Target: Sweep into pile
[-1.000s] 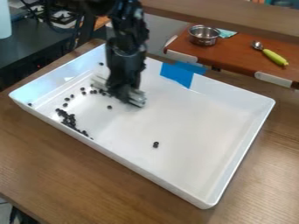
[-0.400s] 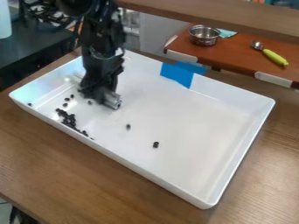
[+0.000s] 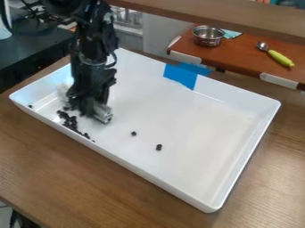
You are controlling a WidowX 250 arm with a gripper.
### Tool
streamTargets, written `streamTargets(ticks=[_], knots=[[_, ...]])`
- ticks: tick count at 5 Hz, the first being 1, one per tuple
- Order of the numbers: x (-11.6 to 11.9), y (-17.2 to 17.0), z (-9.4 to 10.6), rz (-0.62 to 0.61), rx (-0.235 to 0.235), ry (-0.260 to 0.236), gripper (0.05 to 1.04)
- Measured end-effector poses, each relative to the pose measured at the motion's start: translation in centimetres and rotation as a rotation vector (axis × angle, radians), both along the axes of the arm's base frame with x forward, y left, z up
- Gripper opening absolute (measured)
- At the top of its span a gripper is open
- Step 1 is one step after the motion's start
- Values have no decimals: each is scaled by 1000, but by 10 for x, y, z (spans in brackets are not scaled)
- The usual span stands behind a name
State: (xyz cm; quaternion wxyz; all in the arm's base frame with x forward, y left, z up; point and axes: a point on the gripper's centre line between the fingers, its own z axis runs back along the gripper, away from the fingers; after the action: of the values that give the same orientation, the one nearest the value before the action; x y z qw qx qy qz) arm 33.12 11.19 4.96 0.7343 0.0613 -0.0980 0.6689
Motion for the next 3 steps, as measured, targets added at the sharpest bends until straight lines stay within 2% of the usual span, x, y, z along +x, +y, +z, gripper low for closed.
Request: streamTargets(ticks=[1, 2, 3], knots=[[3, -9, 5, 12, -38, -22, 382], [46, -35, 36, 36, -66, -160, 383], [86, -61, 30, 99, -66, -157, 383]])
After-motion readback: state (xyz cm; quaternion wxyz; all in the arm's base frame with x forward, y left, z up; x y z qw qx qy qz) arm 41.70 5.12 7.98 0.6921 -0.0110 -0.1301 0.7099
